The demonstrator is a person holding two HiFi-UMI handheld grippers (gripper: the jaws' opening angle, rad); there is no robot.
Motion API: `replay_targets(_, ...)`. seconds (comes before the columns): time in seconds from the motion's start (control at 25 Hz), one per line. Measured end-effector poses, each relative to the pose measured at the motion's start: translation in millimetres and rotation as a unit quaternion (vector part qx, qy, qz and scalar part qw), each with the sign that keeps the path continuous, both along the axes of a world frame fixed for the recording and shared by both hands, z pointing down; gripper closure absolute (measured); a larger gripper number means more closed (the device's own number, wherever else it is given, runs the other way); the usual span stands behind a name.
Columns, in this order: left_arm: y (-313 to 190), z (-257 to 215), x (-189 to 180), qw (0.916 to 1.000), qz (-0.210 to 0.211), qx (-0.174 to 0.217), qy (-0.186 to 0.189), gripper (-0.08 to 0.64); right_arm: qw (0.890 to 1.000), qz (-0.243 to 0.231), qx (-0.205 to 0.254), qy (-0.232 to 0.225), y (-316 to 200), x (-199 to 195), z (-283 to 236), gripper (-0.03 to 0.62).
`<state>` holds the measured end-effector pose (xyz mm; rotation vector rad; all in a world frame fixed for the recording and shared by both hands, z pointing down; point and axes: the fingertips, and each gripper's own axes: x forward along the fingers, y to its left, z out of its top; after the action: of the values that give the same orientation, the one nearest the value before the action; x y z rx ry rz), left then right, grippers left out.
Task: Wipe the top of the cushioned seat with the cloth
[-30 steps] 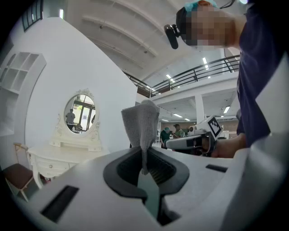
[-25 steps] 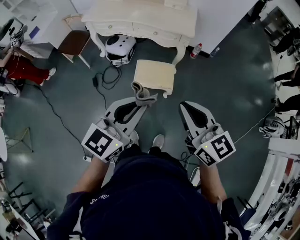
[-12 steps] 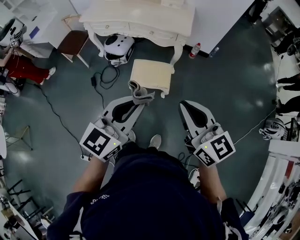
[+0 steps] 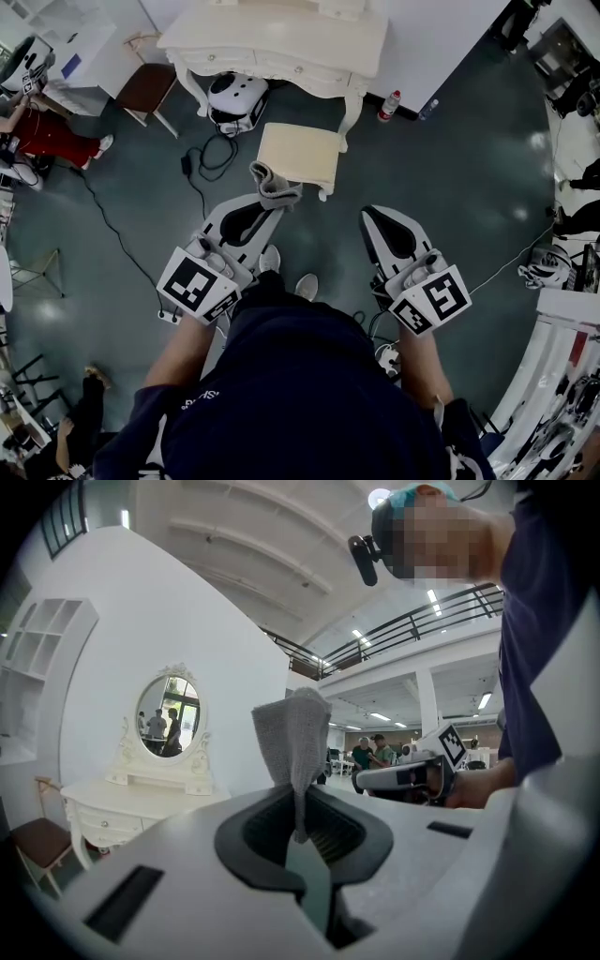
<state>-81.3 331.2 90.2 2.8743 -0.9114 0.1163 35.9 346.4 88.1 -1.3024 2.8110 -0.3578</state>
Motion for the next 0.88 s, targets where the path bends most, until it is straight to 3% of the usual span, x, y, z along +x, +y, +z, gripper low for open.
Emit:
replay_targets(0.44,-45,13,10,0.9999,0.004,-0.012,0.001,0.532,1.0,0.001,-0.012,0.0,-45,9,12,0.566)
replay_targets(0.88,-134,39,-11,0.999,0.01,-0.042,0.001,0.532,0.999,0.005,-0.039,0.004,-133,-14,33,0.566)
